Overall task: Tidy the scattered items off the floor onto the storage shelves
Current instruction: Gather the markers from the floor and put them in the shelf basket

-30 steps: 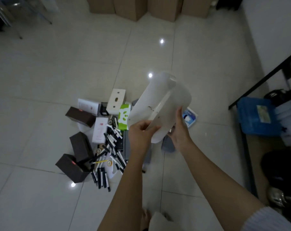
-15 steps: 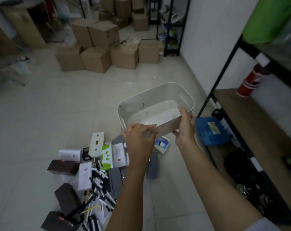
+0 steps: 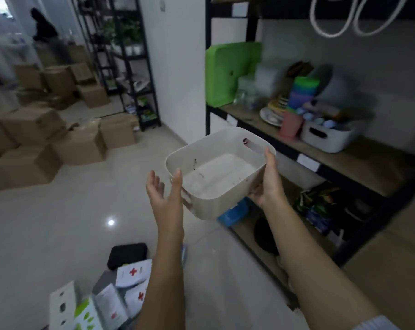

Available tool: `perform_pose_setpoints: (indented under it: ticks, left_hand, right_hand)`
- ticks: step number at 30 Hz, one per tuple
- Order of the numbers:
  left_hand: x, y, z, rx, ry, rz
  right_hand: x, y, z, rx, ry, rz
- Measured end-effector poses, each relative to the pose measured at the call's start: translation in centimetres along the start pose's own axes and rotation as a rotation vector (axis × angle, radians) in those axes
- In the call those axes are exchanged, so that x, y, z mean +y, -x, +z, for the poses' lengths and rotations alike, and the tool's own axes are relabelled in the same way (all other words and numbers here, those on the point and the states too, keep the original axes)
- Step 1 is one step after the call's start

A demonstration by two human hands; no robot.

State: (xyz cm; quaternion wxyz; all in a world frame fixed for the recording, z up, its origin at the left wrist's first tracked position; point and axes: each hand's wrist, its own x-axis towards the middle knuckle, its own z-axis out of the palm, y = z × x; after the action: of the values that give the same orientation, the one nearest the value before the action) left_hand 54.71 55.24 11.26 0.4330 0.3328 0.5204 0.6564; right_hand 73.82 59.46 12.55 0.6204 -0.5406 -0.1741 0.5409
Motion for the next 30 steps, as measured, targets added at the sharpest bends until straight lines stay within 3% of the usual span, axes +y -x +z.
perform_pose_setpoints:
  ticks: [5,10,14,19,24,30]
  left_hand:
    - [0.0,1.4,8.6,-0.309,0.171,-0.221]
    - [-1.6,4.5,16.9,-0.508,0.193,-0.301]
    - [-3.3,6.5,22.6,-0.480,0.129,-0.361]
    - [-5.2,8.6,28.2,-0.470,0.124,-0.451]
    - [-7.4,9.0,32.5,-0.525,0.141,-0.475]
    - [-10.0,8.1,36.9,-0.499,0.116,-0.394]
  right_hand:
    - [-6.9,-1.0,-6.7,0.129,-0.031,-0.129]
    - [-11.9,-2.9,-14.5,0.325,-0.105,-0.176]
    - [-14.9,-3.9,-18.4,0.312,-0.067,-0.224]
    - [-15.8,-6.9,-22.2,0.216,0.172,-0.271]
    - [-15.3,-6.6,-23.3,0.307,0.371,-0.270]
    - [-14.1,-7.2,-23.4,0.334,0.487,-0.445]
